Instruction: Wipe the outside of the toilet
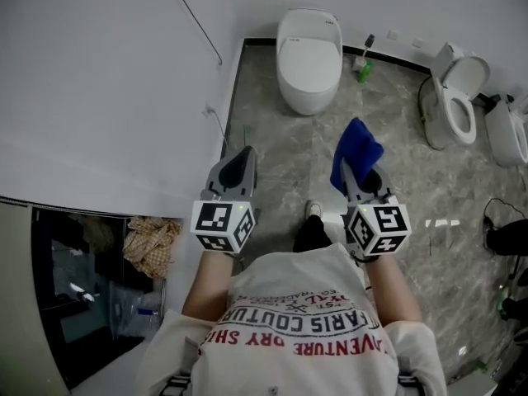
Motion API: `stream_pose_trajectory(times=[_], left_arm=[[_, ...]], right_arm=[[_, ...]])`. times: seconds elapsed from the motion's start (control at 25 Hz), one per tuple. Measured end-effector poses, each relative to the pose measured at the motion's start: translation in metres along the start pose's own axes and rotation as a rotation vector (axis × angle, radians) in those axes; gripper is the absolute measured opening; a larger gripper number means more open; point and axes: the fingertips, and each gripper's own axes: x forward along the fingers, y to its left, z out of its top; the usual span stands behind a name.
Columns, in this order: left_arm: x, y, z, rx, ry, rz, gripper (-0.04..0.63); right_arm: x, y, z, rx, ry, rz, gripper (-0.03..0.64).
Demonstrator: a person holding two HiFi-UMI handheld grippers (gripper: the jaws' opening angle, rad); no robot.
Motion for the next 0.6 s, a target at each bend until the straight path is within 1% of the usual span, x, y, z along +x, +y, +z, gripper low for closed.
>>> stream_pose_trajectory(times=[0.12,0.4,0.52,0.6], left_arm=[[0.056,0.003,0.014,0.012,0.004,0.03,0.006],[0.183,0.005,0.054,0.024,-0.026,0.091,0.006],[0.224,0.007,0.059,0.022,-0.009,0.094,0.006],[0.249,0.017,0.059,0.018,0.005,0.104,0.006]], right_arm=[[0.043,-0.045,0.017,0.005,-0.002,0.022,0.077],[0.129,-0.151,0.05,0.014,0.022,0.072,0.077],[0.161,-0.186,0.059,0.027,0.033,0.073,0.077],[0.184,-0.201,0.061,0.034,0.048,0.075,0.077]])
